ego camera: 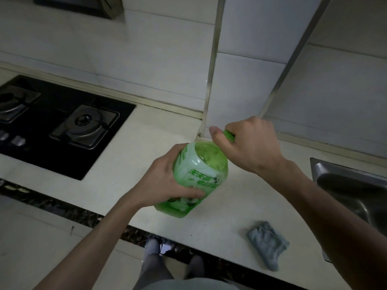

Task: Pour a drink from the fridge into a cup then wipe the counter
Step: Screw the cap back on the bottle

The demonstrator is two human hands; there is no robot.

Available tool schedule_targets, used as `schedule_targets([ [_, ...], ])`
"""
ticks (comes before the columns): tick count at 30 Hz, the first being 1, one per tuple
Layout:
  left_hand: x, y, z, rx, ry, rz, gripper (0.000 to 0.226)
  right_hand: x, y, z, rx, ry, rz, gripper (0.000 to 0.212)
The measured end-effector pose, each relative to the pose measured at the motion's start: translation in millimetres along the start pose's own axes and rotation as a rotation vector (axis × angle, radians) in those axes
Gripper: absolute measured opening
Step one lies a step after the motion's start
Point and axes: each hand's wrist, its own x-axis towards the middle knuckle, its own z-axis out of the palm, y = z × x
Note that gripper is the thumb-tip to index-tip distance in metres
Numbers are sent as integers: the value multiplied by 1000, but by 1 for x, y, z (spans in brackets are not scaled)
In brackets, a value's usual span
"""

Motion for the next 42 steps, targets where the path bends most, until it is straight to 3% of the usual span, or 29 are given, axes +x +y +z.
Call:
schedule_targets([
  [3,0,9,-9,-59,-105,21,91,0,3,-9,53,87,-145,56],
  [5,0,12,-8,-43,-93,40,91,1,2,-7,170,112,-102,54],
  [17,-33,-10,28,180,305,25,93,-6,-25,23,146,-61,142,46],
  [20,-49,-15,25,175,362,-4,94,-7,-41,24,195,-116,174,59],
  [23,-67,-19,14,144,447,-25,92,-5,-55,17,515,-217,197,74],
  [25,-81,-21,4,95,519,-53,91,-5,-66,13,865,-254,281,64],
  [27,-99,-24,-8,22,598,-76,91,-10,-83,16,1059,-278,304,51],
  [31,-140,-29,-40,-55,748,-63,91,-30,-142,28,1175,-355,166,33],
  [36,-207,-45,-85,-67,903,-65,91,-38,-232,37,1334,-349,39,30],
  [42,-309,-81,-132,-19,1062,-147,92,-53,-347,59,1287,-440,-90,25],
])
